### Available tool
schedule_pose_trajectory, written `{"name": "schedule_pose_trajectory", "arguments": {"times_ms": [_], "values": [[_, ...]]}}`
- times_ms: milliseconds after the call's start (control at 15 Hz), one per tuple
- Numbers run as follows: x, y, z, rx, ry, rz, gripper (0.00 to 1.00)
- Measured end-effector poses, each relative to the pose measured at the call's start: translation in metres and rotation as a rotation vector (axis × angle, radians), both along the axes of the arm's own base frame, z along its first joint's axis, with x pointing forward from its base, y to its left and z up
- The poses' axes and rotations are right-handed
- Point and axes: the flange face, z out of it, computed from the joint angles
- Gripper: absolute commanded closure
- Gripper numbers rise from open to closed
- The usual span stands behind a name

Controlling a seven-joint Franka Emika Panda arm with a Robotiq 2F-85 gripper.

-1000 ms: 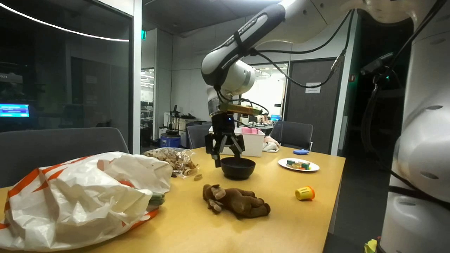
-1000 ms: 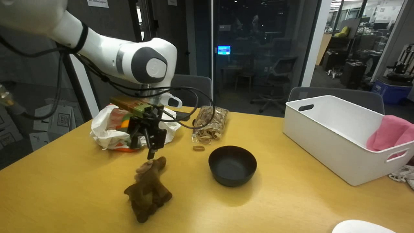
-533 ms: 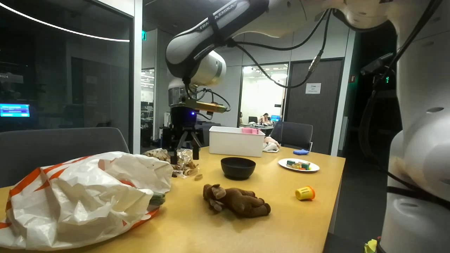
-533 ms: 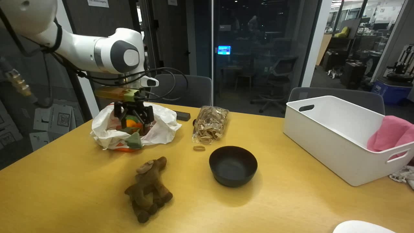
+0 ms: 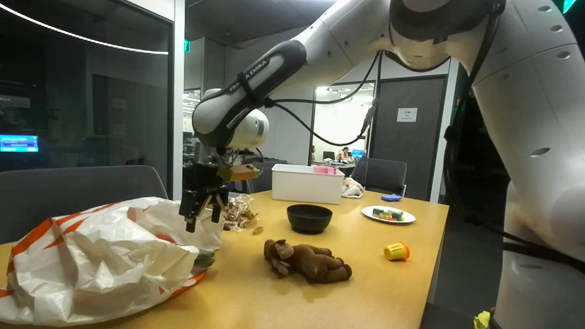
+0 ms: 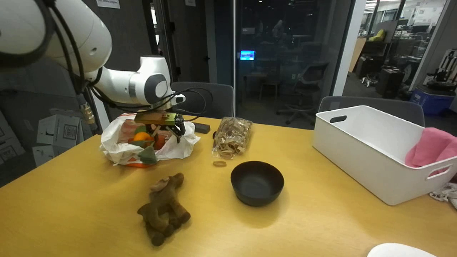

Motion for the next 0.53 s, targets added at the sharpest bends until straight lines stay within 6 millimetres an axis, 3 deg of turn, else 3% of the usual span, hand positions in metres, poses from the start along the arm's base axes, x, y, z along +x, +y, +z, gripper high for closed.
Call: {"name": "schedule_pose_trajectory", "arguments": {"times_ms": [267, 533], "values": [[0.008, 0.037, -0.030, 0.072, 0.011, 0.069, 0.00], [0.017, 0.080, -0.032, 0.127, -0.011, 0.136, 0.00]]}}
